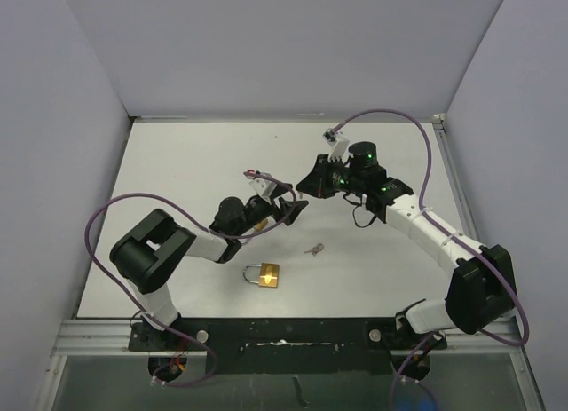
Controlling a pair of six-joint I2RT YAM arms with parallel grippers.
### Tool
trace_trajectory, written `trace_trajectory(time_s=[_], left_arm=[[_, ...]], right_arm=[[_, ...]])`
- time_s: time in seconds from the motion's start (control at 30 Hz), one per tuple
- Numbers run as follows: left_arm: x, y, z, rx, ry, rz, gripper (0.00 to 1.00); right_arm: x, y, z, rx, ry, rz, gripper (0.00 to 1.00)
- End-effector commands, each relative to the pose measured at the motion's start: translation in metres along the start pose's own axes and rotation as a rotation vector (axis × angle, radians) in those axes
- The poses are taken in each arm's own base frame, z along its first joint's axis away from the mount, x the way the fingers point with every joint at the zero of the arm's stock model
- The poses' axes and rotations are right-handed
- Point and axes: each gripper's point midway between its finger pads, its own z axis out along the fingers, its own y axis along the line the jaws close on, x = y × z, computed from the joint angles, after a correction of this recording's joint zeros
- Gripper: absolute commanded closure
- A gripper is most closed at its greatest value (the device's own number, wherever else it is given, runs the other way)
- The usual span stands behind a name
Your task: Unlock with the key
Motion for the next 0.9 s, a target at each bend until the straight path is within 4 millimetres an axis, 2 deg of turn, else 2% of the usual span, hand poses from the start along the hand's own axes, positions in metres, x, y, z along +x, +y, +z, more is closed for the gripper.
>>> trace_trajectory(time_s=[0.0, 0.07, 0.5, 0.6, 0.8, 0.87], left_arm=[[-0.031, -0.008, 0.012, 0.048, -0.115, 0.03, 0.4], [-0.03, -0.008, 0.012, 0.048, -0.113, 0.03, 0.5], [-0.025, -0.008, 0.003, 0.037, -0.112, 0.024, 0.84], [-0.025, -0.009, 0.001, 0.039, -0.098, 0.022, 0.87], [-0.019, -0.015, -0.004, 0.056, -0.034, 0.008, 0.85], [-0.019, -0.014, -0.007, 0.051, -0.03, 0.008, 0.88]], right_arm=[[-0.017, 0.023, -0.011, -0.064, -0.064, -0.034, 1.0], [-0.018, 0.023, -0.011, -0.063, -0.066, -0.034, 1.0], [-0.018, 0.019, -0.014, -0.034, -0.07, -0.022, 1.0], [-0.018, 0.014, -0.015, -0.013, -0.074, -0.008, 1.0], [-0.014, 0.004, -0.014, 0.013, -0.069, 0.018, 1.0], [-0.012, 0.002, -0.014, 0.014, -0.068, 0.026, 1.0]])
